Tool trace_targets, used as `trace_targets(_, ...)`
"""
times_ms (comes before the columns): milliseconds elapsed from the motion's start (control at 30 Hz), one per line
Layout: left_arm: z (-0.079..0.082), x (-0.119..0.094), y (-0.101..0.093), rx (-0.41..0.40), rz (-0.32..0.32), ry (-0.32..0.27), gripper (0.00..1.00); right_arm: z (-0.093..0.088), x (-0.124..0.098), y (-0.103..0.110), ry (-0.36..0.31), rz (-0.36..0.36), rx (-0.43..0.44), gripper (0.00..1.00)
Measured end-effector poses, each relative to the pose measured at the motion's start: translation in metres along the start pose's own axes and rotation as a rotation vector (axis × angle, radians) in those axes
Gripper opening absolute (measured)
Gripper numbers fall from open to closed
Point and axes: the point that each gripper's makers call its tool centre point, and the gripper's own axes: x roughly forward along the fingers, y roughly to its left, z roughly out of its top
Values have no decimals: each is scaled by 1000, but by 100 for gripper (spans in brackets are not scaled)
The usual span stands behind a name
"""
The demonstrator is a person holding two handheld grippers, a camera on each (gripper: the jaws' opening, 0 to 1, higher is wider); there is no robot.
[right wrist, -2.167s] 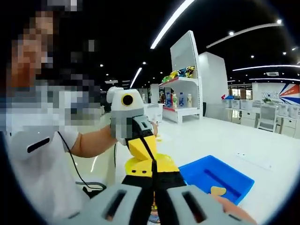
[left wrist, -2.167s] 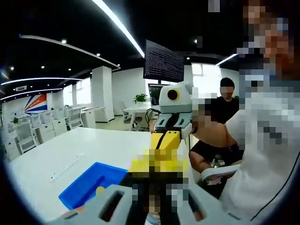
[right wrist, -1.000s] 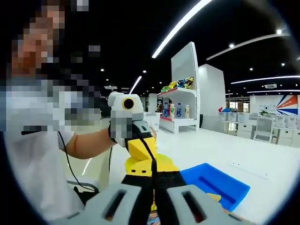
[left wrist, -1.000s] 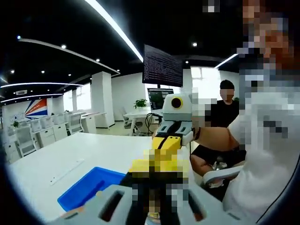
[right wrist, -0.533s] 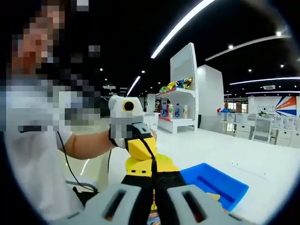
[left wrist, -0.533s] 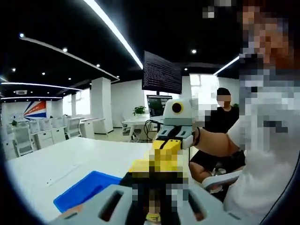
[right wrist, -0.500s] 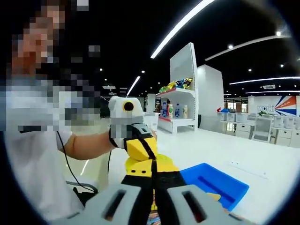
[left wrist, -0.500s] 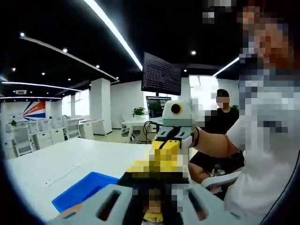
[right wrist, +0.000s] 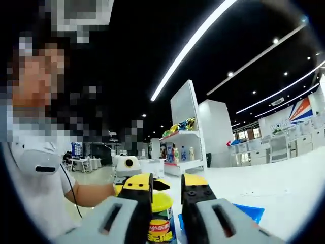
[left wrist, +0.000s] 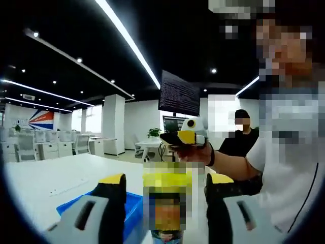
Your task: Open the lid of the chip container on the table, take out the chips, place them into the box in front of the container, and close the lid
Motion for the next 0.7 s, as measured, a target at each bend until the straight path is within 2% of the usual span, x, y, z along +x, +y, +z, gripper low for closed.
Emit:
trace_targets(200,-20,-5,7,0,51,16,72,-12,-10,-5,3,-24,14,25)
trace_targets(400,-34,-5,5,-10,53,30,71,-19,-15,-7,5,-35,31,26)
trace_targets(700,-48,-2,0,-19,42,42,71,-45,-18,1,86,-15,-35,34)
